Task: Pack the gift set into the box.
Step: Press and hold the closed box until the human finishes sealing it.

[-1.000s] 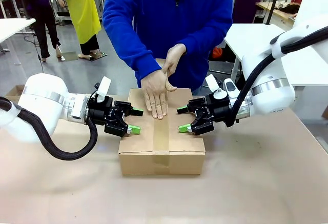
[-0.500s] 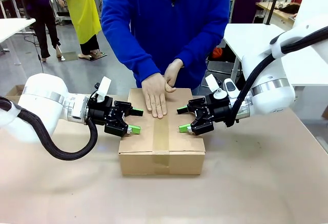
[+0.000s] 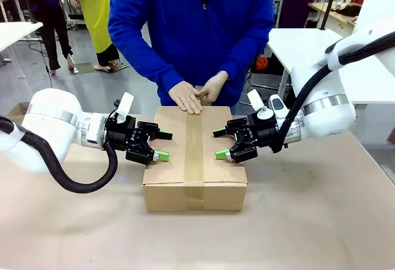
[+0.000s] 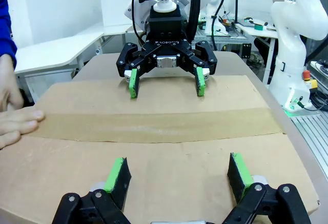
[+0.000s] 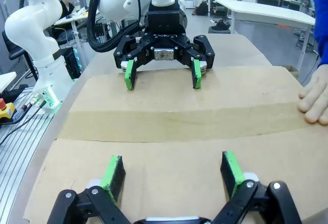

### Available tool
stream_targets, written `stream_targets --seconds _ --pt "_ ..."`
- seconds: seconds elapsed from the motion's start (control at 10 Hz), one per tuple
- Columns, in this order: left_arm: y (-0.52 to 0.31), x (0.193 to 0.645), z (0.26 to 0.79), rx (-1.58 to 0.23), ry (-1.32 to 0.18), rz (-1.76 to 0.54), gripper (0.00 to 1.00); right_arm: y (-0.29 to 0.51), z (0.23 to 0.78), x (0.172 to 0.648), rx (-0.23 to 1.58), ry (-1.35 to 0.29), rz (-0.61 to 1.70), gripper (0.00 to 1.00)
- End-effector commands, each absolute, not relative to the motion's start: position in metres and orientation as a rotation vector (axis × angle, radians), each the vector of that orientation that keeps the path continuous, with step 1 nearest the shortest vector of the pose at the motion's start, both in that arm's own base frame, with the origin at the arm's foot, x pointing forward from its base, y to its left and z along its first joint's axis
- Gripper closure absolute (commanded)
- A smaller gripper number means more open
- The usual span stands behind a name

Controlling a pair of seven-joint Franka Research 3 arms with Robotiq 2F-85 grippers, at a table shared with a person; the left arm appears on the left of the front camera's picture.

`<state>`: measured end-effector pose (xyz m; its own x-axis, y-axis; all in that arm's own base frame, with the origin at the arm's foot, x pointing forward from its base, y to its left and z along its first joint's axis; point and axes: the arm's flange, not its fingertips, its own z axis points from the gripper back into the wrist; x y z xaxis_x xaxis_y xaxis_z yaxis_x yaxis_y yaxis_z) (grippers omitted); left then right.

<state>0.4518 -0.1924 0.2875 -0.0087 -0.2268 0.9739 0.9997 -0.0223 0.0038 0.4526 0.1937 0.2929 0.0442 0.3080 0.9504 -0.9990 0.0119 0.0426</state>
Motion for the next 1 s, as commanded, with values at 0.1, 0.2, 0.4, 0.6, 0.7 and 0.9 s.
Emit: stream_targets --seconds 0.1,0.2,0.4,0.6,0.7,0.9 --pt "-0.192 0.45 0.285 -1.045 -1.036 -1.337 0.0 0.194 0.291 0.452 0.987 -0.943 1.307 0.0" --pt "-0.192 0.45 0.285 -1.045 -1.036 -1.337 0.0 0.194 0.291 0.452 0.987 -0.943 1.307 0.0" --pt "-0.192 0.45 0.285 -1.045 -1.036 -1.337 0.0 0.194 0.291 0.452 0.987 -0.943 1.307 0.0" --pt "-0.192 0.45 0.285 -1.045 -1.036 -1.337 0.0 0.194 0.291 0.452 0.987 -0.943 1.307 0.0" --pt "-0.192 0.45 0.285 -1.045 -1.036 -1.337 0.0 0.194 0.291 0.452 0.987 -0.943 1.307 0.0" --pt "-0.161 0.437 0.314 -1.031 -1.151 -1.35 0.0 0.152 0.318 0.442 1.011 -1.076 1.215 0.0"
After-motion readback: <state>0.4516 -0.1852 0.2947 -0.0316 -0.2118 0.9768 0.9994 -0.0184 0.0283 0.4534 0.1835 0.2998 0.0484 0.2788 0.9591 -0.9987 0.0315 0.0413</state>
